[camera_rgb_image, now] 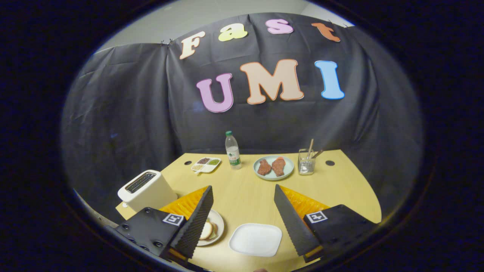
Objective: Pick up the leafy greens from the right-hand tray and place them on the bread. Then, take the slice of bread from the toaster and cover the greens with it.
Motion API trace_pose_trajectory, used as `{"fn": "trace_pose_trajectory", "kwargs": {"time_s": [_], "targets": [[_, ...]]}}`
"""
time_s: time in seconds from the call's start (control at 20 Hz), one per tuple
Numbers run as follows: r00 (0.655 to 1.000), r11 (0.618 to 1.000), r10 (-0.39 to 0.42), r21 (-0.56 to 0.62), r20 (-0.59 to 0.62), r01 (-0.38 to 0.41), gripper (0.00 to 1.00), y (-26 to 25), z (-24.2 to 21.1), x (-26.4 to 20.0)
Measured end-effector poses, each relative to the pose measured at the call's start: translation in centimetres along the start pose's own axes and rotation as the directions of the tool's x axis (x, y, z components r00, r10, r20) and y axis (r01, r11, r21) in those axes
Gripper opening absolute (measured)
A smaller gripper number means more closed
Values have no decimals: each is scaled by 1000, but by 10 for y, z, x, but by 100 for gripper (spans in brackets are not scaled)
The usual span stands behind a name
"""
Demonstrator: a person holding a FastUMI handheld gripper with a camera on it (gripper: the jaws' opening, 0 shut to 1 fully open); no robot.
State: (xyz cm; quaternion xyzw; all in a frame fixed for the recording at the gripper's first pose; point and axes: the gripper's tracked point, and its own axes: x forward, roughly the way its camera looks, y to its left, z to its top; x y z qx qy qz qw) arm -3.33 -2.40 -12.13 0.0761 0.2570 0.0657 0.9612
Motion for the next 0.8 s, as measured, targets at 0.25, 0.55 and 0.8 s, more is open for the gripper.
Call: {"fn": "trace_pose_trajectory", "kwargs": {"time_s": [0.25,0.55,0.8], "targets": [[986,997,-77,-16,146,80,100,-33,57,-11],[948,985,-162,-5,276,170,100,-65,91,-38],[935,980,-191,-2,300,201,100,-71,93,-41]]}}
